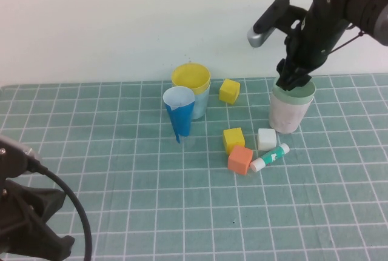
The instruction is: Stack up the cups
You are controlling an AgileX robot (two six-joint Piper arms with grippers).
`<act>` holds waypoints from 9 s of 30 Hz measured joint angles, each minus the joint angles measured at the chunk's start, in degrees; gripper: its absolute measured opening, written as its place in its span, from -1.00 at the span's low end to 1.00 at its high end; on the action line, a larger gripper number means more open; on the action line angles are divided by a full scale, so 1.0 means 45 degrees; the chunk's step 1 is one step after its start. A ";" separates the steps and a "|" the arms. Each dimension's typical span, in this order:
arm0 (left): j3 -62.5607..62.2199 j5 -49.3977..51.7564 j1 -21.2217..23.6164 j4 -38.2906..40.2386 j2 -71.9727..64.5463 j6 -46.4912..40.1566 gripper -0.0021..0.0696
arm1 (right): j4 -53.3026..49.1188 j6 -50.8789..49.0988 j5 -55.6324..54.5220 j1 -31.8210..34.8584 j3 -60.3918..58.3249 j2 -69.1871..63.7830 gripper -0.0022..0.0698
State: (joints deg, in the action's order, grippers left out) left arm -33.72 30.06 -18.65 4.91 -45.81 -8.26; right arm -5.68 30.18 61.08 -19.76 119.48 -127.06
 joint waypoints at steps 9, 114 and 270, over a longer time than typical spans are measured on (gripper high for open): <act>0.0000 0.0000 0.0000 0.0116 0.0000 0.0000 -0.94 | 0.1916 -0.0858 0.0228 0.1365 0.0000 -0.0396 0.21; 0.0000 -0.0003 0.0000 0.1087 0.0096 -0.0101 -0.94 | 0.3302 0.1532 -0.1946 -0.1721 0.4592 -0.1102 -0.17; 0.7667 -0.2555 0.2785 -0.0742 1.0370 0.2920 -0.94 | 0.1358 -0.3024 -0.7034 0.5930 -2.4925 2.8352 -0.94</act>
State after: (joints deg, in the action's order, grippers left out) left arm 0.78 18.56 -6.12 1.57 0.85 4.88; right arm 0.43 16.57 29.43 6.92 7.32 0.52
